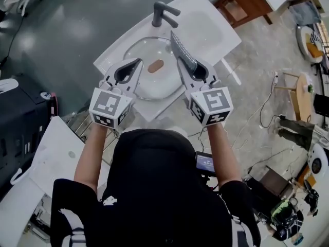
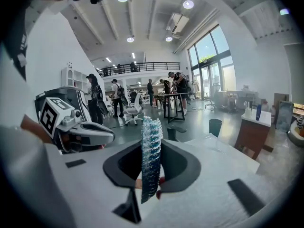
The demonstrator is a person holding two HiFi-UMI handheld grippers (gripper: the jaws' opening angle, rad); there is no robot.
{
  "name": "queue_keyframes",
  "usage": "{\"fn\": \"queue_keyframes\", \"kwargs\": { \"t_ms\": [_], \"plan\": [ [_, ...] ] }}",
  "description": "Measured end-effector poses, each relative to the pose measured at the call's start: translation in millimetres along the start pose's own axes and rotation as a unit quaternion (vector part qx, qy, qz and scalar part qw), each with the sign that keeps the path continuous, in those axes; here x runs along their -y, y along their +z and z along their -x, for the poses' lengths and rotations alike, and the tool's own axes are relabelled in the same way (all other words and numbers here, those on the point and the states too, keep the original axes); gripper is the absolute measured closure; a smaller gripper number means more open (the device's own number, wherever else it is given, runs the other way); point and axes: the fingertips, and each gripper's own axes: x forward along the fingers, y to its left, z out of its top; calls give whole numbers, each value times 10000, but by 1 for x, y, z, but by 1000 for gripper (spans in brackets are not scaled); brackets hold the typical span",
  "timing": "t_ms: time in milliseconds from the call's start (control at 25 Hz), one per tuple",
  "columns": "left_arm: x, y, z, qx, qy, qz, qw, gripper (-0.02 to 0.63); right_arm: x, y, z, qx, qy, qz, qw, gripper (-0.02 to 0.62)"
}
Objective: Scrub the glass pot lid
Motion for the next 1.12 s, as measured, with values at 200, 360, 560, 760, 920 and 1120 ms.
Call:
{"fn": "queue_keyframes", "kwargs": {
  "t_ms": [200,360,560,760,920,1120],
  "plan": [
    [7,-39,-13,-580,-195,-145,9980,601,7,-31,-11,-346,73,-57,9994,526],
    [20,-71,-33,-1055,-512,-420,9922,601,19,-59,-21,-649,107,-72,9978,526],
    [28,-103,-47,-1438,-682,-390,9865,600,26,-94,-22,-980,124,-195,9949,526],
    [25,-122,-63,-1669,-713,-443,9824,600,29,-115,-26,-1161,213,-239,9927,526],
    [22,-129,-70,-1810,-741,-497,9794,597,32,-125,-29,-1227,251,-282,9917,526],
    [25,-139,-87,-2040,-962,-475,9731,505,43,-138,-33,-1307,276,-333,9905,526]
  ]
}}
